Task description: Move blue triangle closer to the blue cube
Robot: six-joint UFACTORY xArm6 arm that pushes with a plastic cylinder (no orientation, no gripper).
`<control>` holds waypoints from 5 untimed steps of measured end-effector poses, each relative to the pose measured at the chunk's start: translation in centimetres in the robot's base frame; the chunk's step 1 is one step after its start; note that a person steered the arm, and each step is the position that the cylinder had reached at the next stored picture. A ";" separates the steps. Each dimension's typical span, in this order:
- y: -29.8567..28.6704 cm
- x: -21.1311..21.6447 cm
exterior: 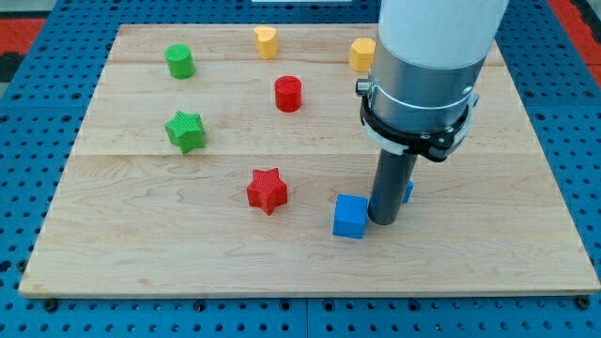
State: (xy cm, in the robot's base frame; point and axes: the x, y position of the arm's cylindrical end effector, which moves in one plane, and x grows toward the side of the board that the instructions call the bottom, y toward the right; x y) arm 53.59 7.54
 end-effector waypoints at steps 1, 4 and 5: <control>-7.0 0.3; -13.9 -4.8; -7.2 -7.8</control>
State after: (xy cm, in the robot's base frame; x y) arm 45.84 0.34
